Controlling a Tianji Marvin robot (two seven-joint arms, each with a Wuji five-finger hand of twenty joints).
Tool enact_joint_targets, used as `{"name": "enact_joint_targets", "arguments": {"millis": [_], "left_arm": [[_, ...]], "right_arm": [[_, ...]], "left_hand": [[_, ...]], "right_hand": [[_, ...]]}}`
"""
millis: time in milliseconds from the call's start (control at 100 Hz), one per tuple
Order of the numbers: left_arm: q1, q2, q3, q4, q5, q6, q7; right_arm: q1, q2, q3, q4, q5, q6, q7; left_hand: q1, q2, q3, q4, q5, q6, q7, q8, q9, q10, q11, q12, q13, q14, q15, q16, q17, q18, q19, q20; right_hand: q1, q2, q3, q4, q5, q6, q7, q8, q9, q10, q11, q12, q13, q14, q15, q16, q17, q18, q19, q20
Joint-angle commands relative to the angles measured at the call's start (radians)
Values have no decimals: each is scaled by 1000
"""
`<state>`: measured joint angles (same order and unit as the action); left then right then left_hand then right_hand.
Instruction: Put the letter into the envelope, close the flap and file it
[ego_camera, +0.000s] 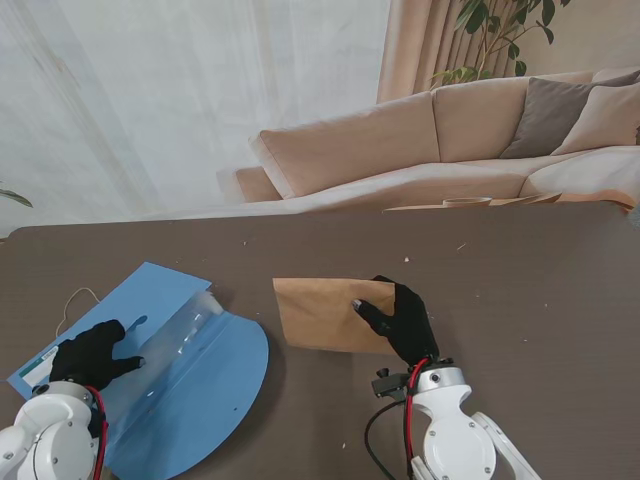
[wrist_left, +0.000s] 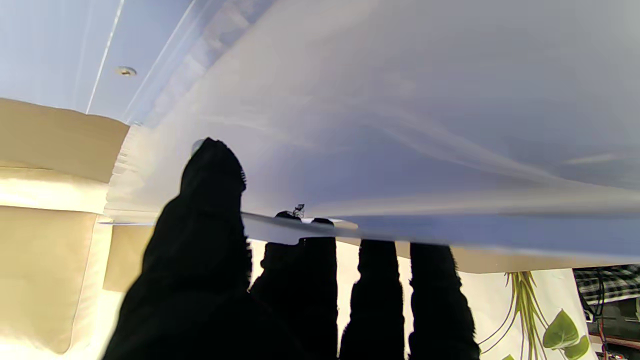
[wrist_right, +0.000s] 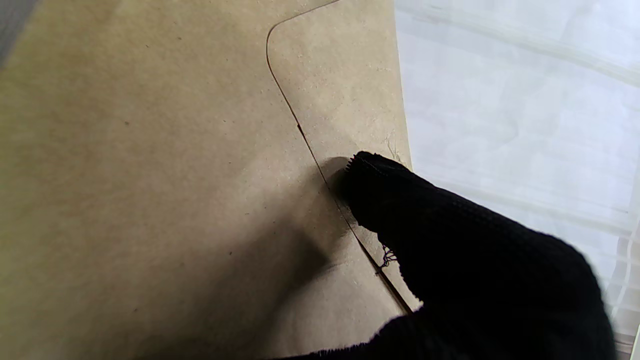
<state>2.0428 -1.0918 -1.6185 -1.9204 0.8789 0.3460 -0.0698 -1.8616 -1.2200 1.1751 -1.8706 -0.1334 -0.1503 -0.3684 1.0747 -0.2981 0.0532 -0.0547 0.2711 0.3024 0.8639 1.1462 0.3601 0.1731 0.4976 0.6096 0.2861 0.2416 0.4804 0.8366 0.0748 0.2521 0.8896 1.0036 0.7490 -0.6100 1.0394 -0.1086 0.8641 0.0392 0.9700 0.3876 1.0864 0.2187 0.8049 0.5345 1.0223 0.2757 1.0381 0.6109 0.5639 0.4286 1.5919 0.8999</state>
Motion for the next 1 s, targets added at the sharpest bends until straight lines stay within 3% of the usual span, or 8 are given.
{"name": "enact_joint_targets", "arguments": {"millis": [0,130,250,400,730,990], "left_arm": [[0,-1,-1,-31,9,-9,-31],[-13,4,6,-46,20,-2,-65],[-23,8,16,-64,14,10,-94],[-32,14,24,-98,10,16,-143],[-90,32,83,-155,89,52,-263],[-141,36,136,-146,160,68,-289]], "right_arm": [[-2,-2,-5,0,-1,-2,15],[1,-3,-8,3,-4,-5,13],[4,-4,-12,7,-9,-13,8],[8,-4,-18,9,-15,-32,4],[74,10,-43,15,-57,-51,52],[159,20,-100,62,-104,-82,96]], "left_hand": [[124,133,35,22,45,-101,164,64,72,8,76,37,61,33,116,37,29,25,182,-41],[122,132,33,22,45,-94,173,55,103,22,123,61,186,68,291,51,150,57,426,-70],[121,130,33,22,46,-86,181,46,111,34,145,81,286,82,389,66,274,93,511,-63],[119,135,30,22,35,-81,188,45,102,33,152,94,326,80,446,71,343,90,567,-54],[122,137,27,25,24,-81,193,48,96,30,156,115,346,66,482,76,394,72,615,-50],[122,136,28,28,22,-96,164,24,85,14,139,117,294,47,473,83,319,53,582,-46]], "right_hand": [[70,13,28,11,41,-31,26,28,20,5,6,4,10,12,23,14,-2,3,37,9],[70,13,27,10,41,-31,25,28,19,4,6,5,9,12,23,15,-3,3,37,9],[69,16,24,9,39,-34,23,27,17,4,4,4,8,13,22,14,-4,3,37,9],[70,17,22,7,39,-35,22,26,16,4,2,3,6,12,21,14,-6,3,36,9],[69,20,17,5,40,-44,23,27,17,-4,-2,-1,4,10,16,12,-11,4,35,10],[67,24,10,6,40,-53,23,29,19,-12,-5,-2,6,3,12,10,-10,2,35,10]]}}
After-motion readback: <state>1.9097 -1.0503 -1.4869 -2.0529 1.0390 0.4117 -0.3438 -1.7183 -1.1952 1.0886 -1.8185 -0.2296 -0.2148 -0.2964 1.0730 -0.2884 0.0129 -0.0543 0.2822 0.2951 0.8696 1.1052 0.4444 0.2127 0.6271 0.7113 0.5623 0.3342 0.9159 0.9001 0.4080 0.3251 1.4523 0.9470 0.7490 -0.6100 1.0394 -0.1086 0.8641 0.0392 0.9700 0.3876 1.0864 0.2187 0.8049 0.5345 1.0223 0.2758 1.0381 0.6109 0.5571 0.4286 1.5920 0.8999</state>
